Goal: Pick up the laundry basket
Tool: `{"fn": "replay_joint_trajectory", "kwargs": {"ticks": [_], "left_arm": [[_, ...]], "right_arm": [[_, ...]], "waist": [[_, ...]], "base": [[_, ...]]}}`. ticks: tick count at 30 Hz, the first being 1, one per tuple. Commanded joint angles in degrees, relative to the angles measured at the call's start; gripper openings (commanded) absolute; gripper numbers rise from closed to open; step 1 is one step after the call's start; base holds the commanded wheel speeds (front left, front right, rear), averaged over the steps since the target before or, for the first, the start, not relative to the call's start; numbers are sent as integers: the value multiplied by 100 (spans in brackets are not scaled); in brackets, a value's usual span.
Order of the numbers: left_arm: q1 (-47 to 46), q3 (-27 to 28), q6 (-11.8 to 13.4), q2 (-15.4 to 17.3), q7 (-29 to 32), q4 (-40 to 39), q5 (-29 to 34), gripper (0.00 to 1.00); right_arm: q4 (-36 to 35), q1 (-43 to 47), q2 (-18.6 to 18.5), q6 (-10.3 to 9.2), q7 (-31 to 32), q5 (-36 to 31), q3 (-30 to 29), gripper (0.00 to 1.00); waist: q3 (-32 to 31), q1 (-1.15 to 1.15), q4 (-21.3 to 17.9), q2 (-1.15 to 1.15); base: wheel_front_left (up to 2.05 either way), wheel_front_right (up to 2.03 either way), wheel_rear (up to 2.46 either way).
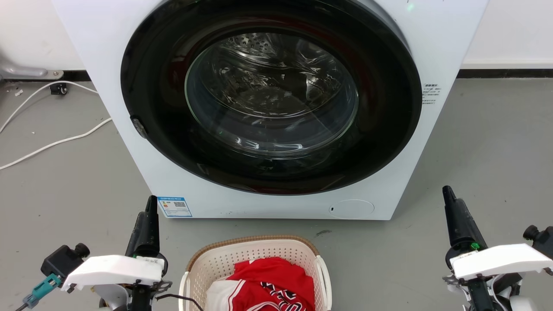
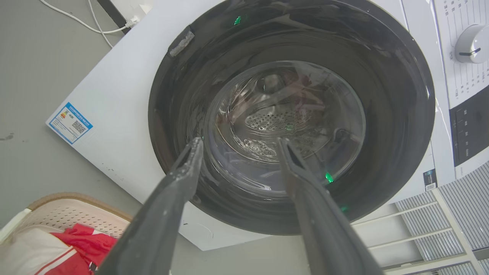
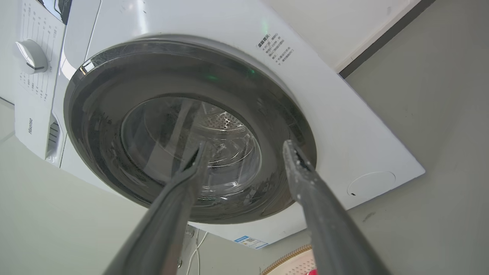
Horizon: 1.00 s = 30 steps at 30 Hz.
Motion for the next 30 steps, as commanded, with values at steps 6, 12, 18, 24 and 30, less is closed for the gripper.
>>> {"fn": "replay_joint_trajectory", "kwargs": {"ticks": [6, 12, 18, 24, 30], "left_arm": [[-124, -56, -24, 20, -162, -162, 678, 100], [-99, -86, -23, 21, -278, -229, 1159, 100], [-77, -119, -30, 22, -373, -261, 1521, 100], [-57, -137, -36, 23, -477, -237, 1940, 100], [-39, -147, 5, 24, -574, -212, 2377, 100]], "right_arm": [[-207, -84, -15, 2, -175, -783, 82, 100], [-318, -55, -16, 2, -292, -1249, 139, 100], [-348, -32, -17, 2, -383, -1627, 176, 100], [-306, -33, -17, 2, -490, -2072, 210, 100], [-361, -18, -18, 2, -589, -2524, 244, 100]], "waist": [[11, 0, 3, 0], [18, 0, 7, 0], [25, 0, 17, 0], [34, 0, 29, 0], [42, 0, 28, 0]], "base": [[0, 0, 0], [0, 0, 0], [0, 0, 0], [0, 0, 0], [0, 0, 0]]}}
